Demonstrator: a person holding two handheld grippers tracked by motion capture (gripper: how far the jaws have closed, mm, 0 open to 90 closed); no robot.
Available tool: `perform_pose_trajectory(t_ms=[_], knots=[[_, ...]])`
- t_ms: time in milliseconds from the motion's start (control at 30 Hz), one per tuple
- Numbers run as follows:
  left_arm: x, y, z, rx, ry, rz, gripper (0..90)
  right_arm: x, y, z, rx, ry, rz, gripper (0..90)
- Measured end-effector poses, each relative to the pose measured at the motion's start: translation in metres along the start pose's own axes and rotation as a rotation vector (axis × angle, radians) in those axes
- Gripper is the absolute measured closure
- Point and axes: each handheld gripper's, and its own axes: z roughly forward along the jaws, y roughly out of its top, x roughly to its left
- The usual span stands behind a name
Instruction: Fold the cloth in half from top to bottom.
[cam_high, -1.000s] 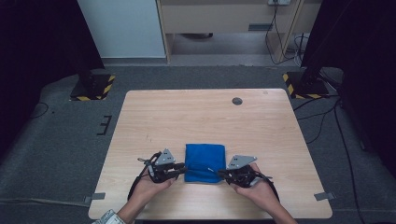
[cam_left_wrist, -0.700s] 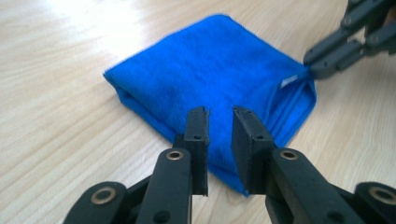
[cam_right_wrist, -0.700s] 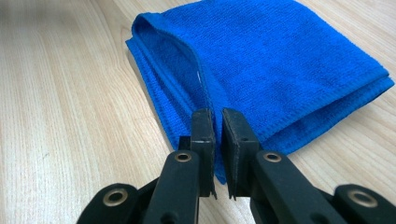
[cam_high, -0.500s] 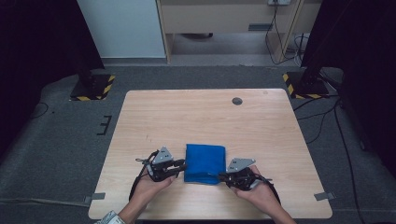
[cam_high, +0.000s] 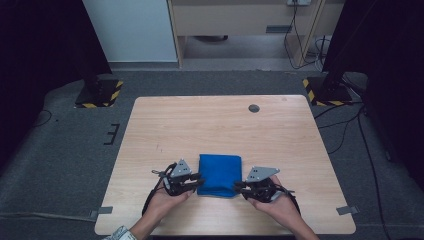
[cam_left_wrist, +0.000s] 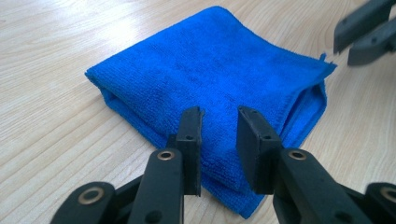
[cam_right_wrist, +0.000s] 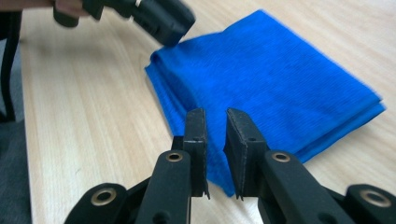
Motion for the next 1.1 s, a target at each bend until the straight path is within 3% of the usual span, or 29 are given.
perform_pose_trajectory(t_ms=[67, 167, 233, 333, 500, 700, 900, 1100], knots=[[0.000, -0.001, 0.002, 0.021, 0.007, 0.009, 70.2, -0.002, 0.001, 0.003, 0.000, -0.039, -0.005, 75.5], [-0.001, -0.003, 0.006, 0.062, 0.027, 0.036, 68.8, -0.005, -0.001, 0.014, 0.043, -0.090, -0.009, 70.2], [-0.002, -0.004, 0.006, 0.073, 0.034, 0.051, 67.6, -0.006, -0.003, 0.019, 0.068, -0.098, -0.006, 68.2], [-0.004, -0.006, 0.008, 0.091, 0.051, 0.077, 65.7, -0.003, -0.006, 0.022, 0.109, -0.121, -0.044, 64.4], [-0.007, -0.005, 0.008, 0.095, 0.048, 0.102, 65.0, 0.000, -0.010, 0.022, 0.135, -0.147, -0.080, 59.8], [-0.005, -0.003, 0.005, 0.065, 0.050, 0.092, 61.7, -0.003, -0.009, 0.021, 0.121, -0.149, -0.065, 51.7], [-0.001, 0.001, 0.003, 0.033, 0.074, 0.063, 46.1, -0.006, -0.007, 0.020, 0.090, -0.170, -0.042, 35.3], [0.002, 0.001, 0.003, 0.029, 0.078, 0.049, 36.9, -0.008, -0.005, 0.023, 0.077, -0.185, -0.035, 24.1]])
